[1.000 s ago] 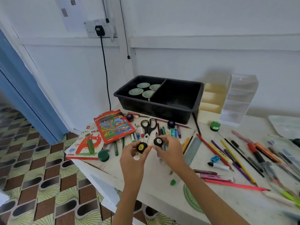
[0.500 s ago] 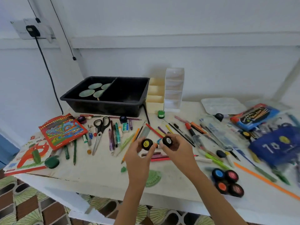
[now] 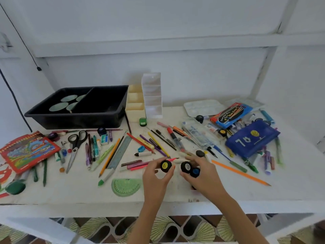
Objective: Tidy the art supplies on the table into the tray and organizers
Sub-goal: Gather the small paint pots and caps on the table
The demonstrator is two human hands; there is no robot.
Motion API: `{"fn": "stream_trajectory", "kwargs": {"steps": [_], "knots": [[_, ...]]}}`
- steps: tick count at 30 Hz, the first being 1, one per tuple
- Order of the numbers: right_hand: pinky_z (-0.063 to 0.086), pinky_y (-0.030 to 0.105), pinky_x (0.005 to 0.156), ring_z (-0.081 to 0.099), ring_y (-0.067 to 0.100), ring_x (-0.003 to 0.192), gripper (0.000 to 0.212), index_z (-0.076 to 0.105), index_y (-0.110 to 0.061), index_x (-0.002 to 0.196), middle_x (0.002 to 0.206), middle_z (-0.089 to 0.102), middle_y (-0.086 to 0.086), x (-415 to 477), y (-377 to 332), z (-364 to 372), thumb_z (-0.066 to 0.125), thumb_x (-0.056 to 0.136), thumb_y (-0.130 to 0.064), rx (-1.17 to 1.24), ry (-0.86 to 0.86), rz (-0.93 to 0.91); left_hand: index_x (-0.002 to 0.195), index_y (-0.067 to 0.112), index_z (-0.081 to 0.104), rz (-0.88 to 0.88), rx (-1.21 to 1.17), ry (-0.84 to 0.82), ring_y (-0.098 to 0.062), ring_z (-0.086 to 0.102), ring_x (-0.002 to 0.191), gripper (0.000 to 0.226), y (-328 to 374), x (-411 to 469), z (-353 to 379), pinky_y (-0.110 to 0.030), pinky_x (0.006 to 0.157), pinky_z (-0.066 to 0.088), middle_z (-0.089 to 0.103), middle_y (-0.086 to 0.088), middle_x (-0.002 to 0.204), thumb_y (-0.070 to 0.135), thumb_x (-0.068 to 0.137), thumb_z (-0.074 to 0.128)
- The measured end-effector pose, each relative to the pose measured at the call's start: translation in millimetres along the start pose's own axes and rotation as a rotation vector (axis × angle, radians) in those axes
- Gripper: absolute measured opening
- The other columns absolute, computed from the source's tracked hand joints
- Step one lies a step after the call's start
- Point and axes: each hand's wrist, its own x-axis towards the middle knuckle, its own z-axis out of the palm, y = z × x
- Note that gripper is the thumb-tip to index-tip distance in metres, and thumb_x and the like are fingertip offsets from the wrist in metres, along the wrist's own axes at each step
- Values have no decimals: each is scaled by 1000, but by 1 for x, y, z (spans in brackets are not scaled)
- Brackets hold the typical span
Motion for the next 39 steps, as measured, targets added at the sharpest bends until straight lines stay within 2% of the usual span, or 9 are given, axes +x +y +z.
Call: {"fn": "stream_trajectory", "kwargs": {"steps": [3,6,10,16,20,26,32,35,39], "knots": [[40,29,93,51,11,109,39,65,-27,110,106,61,-13,-7,3,6,78,73,-30,-155,-8,-81,99,28,64,8,44,-7,-5,57,95,25,-10,-4,-1,-18,82,45,63,17,93,22,78,76],[31,30,88,47,17,113,40,66,-29,108,109,60,-9,-11,6,12,79,70,-33,-329,-13,-110,99,24,66,10,54,-18,-7,59,94,25,-13,-3,-4,-21,83,47,64,14,93,24,76,76],[45,33,73,61,22,93,47,72,-25,93,94,66,-5,-11,8,16,90,51,-31,-448,43,-118,98,21,67,8,48,-36,-7,60,91,27,-15,-4,-7,-22,80,50,64,10,92,24,74,78],[26,31,95,43,15,122,42,59,-29,124,127,58,-10,-3,1,14,66,83,-35,-526,-45,-111,100,19,69,19,103,-103,1,56,96,36,-17,-5,-8,-21,84,50,58,6,101,26,68,82],[23,30,99,44,11,121,40,55,-32,126,130,55,-13,-1,-2,13,61,87,-38,-527,-95,-66,102,18,70,14,111,-118,10,52,98,38,-15,-4,-7,-14,85,48,58,5,101,24,67,83],[28,27,84,59,14,97,13,64,-33,95,95,67,-8,3,-1,13,63,83,-32,-500,-78,-33,95,19,66,-42,162,-169,-9,60,92,33,-9,-1,7,-27,82,52,56,10,94,15,67,83],[34,26,64,61,19,83,12,65,-24,89,85,67,-2,5,-1,12,58,80,-24,-466,-134,-53,92,24,58,-123,130,-230,-15,55,86,44,-4,2,8,-15,69,51,48,11,94,-11,69,72],[43,30,83,60,19,103,32,62,-26,117,108,68,-3,4,-3,12,58,86,-24,-446,-154,-89,91,21,57,-123,159,-201,-22,54,96,44,-6,0,11,-21,73,53,46,8,95,-15,69,68],[37,29,99,55,16,115,41,54,-33,130,122,63,-6,3,-5,11,57,89,-28,-513,-155,-74,96,16,57,-142,242,-182,-34,47,117,41,-4,-2,19,-41,87,51,46,-3,107,-14,70,68]]}}
